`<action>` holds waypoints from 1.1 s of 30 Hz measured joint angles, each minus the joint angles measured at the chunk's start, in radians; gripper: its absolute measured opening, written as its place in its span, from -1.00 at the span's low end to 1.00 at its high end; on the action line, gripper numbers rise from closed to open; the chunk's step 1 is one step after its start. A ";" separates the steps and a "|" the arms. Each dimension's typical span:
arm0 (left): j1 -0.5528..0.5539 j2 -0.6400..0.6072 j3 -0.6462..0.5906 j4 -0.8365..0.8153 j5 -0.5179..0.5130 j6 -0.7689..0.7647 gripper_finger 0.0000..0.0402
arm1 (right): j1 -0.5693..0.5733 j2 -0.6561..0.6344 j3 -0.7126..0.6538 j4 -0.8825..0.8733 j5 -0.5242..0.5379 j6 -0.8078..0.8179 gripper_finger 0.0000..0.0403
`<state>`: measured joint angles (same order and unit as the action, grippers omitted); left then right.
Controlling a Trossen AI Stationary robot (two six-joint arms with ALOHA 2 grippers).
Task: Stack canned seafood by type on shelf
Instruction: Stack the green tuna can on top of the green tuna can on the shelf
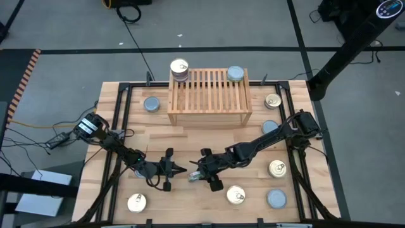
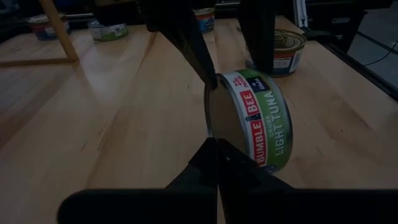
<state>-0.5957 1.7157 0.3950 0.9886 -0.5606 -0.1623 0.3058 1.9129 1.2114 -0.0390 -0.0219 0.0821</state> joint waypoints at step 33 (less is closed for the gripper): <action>0.000 0.000 0.000 0.000 0.000 -0.003 -0.99 | -0.005 0.000 -0.001 0.009 0.079 -0.033 0.36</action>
<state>-0.5957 1.7153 0.3950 0.9886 -0.5603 -0.1656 0.3003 1.9129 1.2106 -0.0303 0.0575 0.0494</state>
